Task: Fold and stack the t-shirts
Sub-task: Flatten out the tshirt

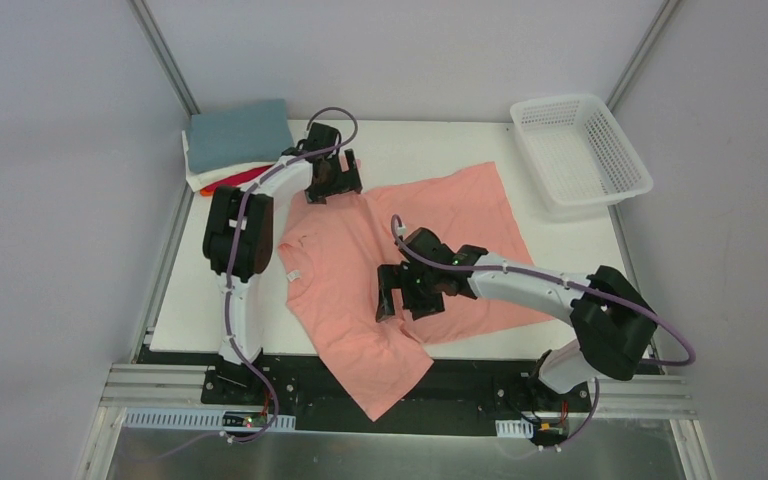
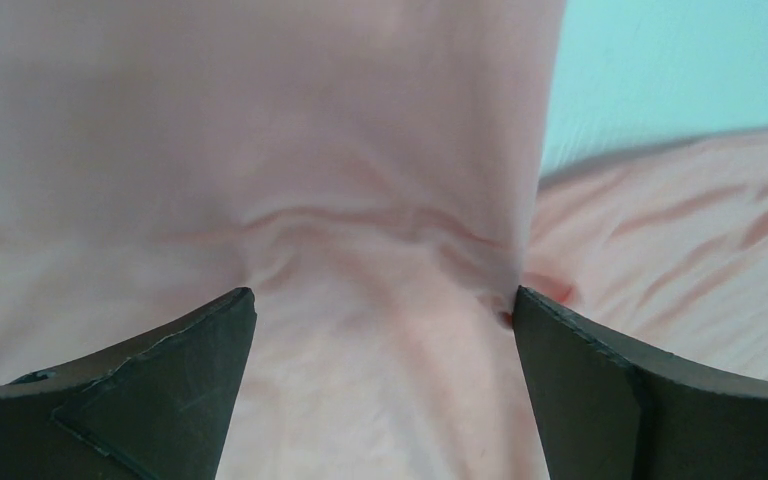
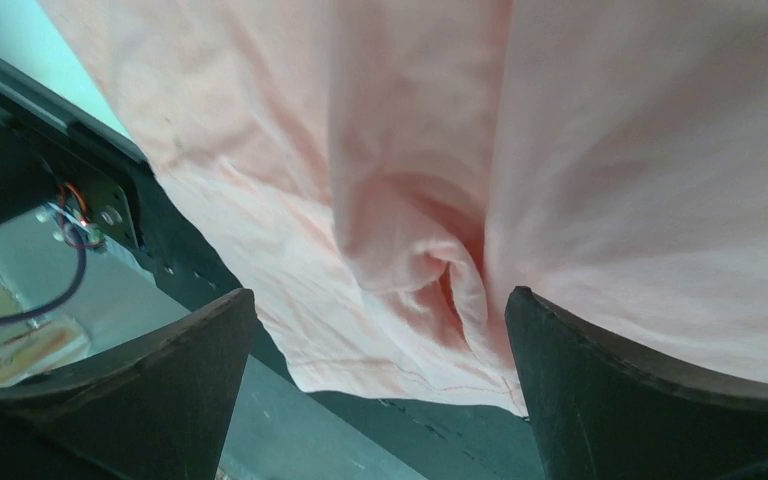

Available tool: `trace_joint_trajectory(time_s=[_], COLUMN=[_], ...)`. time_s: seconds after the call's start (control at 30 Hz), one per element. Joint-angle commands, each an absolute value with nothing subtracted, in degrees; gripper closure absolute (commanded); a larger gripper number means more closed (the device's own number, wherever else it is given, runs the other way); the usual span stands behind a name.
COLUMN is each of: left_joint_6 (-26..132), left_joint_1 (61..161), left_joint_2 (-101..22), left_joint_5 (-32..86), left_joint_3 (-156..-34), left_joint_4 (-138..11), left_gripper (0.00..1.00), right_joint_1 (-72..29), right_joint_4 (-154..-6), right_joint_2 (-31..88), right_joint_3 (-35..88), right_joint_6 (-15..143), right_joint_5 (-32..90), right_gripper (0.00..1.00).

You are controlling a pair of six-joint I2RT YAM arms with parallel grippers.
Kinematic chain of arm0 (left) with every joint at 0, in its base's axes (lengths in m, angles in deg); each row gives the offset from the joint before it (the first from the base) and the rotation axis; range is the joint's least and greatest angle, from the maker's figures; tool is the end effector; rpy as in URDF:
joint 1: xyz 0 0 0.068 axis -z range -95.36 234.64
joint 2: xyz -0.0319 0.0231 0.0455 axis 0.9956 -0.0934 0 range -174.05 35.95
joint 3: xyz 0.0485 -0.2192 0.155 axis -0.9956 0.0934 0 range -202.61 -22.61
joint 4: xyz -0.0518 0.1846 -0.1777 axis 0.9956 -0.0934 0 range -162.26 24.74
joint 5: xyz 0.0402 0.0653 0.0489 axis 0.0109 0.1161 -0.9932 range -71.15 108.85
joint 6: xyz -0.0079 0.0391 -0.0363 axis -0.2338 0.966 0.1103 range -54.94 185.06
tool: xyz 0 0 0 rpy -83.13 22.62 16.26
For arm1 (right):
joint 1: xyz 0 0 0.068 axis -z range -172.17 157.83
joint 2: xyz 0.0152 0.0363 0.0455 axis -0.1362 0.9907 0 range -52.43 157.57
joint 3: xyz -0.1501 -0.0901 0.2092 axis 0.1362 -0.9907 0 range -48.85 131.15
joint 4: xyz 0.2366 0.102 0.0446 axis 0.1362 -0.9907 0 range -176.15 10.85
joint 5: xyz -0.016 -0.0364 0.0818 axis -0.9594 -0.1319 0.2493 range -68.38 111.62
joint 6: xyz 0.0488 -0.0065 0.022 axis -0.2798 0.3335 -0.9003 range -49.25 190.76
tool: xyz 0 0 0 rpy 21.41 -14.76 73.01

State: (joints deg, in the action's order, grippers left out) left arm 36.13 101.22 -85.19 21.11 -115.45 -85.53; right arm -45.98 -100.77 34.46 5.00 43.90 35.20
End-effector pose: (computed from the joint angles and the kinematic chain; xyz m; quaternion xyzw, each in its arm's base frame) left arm 0.4532 -0.1363 0.1940 -0.0936 0.9305 -0.1539 0.3190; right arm 0.1743 0.2525 0.2052 -0.2554 0.9118 0.2809 0.1568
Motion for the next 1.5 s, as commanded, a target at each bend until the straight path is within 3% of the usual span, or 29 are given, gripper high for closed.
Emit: trace_joint_trajectory(time_s=[0.0, 0.2, 0.57, 0.97, 1.3, 1.47], left_joint_6=[39.2, 32.5, 30.1, 36.8, 45.7, 48.2], left_joint_1=[101.7, 101.9, 100.0, 96.2, 94.5, 94.5], left_joint_2=[-70.3, -61.7, -71.0, -89.4, -102.2, -104.7], left_joint_5=[16.9, 17.1, 17.8, 12.7, 19.4, 21.9], left_joint_3=[-107.2, -94.6, -96.2, -117.9, -140.3, -145.3], left_joint_4=[-88.3, -88.4, -89.1, -99.4, -103.6, -104.0], left_gripper=[0.01, 0.01, 0.01, 0.01, 0.01, 0.01], right_joint_1=[-38.9, -22.2, -9.3, -3.1, 0.6, 0.7], right_joint_4=[-106.7, -106.7, -112.9, -115.6, -115.7, -114.9], right_joint_2=[28.2, 30.0, 60.0, 63.9, 64.6, 63.5], right_joint_3=[9.5, 13.1, 37.4, 35.9, 38.1, 37.9], right_joint_6=[46.6, 48.0, 54.9, 52.7, 52.8, 52.5], right_joint_5=[26.4, 16.5, 13.1, 7.6, 8.7, 9.0], right_gripper=[0.0, 0.01, 0.01, 0.01, 0.01, 0.0])
